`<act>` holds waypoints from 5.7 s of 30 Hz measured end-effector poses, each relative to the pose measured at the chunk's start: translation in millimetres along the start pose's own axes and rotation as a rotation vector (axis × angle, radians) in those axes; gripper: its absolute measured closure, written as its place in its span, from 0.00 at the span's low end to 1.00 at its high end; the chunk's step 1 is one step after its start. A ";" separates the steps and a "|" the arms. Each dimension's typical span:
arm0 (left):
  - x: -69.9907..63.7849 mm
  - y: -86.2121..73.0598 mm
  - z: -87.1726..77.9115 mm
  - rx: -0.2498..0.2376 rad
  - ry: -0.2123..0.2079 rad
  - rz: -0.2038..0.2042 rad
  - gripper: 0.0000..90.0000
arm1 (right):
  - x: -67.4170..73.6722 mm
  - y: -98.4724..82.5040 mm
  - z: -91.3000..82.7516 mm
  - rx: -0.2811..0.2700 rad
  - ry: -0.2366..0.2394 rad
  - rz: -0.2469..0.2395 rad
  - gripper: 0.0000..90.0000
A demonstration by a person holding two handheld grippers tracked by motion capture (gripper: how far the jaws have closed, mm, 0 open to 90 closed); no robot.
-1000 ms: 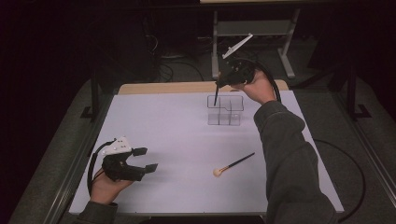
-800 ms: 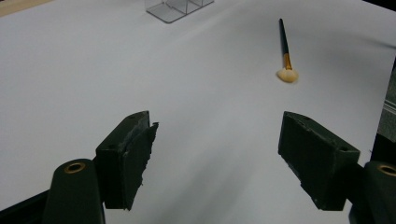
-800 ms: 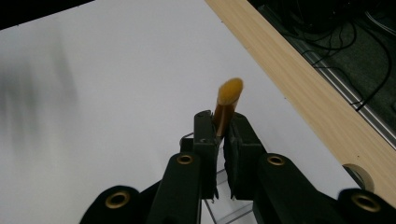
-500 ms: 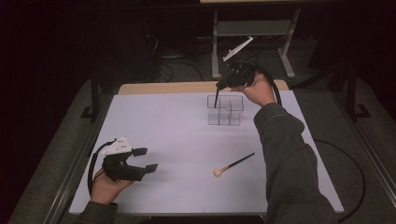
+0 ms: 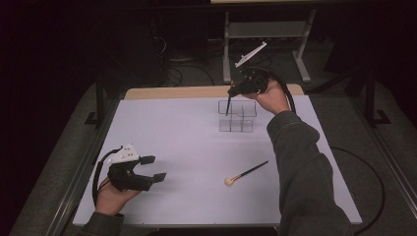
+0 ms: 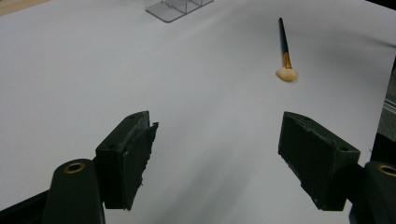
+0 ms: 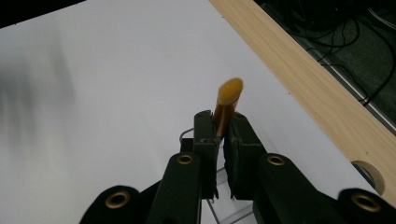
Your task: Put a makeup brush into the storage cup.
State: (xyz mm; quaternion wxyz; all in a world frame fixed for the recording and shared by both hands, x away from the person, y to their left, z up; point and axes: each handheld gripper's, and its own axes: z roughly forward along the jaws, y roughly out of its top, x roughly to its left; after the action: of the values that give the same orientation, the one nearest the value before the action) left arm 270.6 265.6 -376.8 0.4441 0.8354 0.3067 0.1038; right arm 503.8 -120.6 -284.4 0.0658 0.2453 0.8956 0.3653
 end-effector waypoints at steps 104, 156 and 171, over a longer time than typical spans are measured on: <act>-0.3 -0.2 2.5 0.009 -0.006 0.013 0.28 | 5.7 -40.6 20.2 -0.036 -0.010 0.104 0.78; -1.5 0.1 8.1 0.019 -0.010 0.014 0.26 | 19.6 -67.5 3.3 -0.111 0.010 0.130 0.62; -1.9 0.1 9.1 0.019 -0.011 0.013 0.26 | 22.4 -77.8 -1.3 -0.126 0.010 0.137 0.57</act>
State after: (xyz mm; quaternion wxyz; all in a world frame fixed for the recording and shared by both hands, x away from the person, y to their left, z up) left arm 273.2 258.2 -381.9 0.4372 0.8421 0.2998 0.0994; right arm 453.5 -158.2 -335.5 0.0514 0.2996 0.8522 0.4258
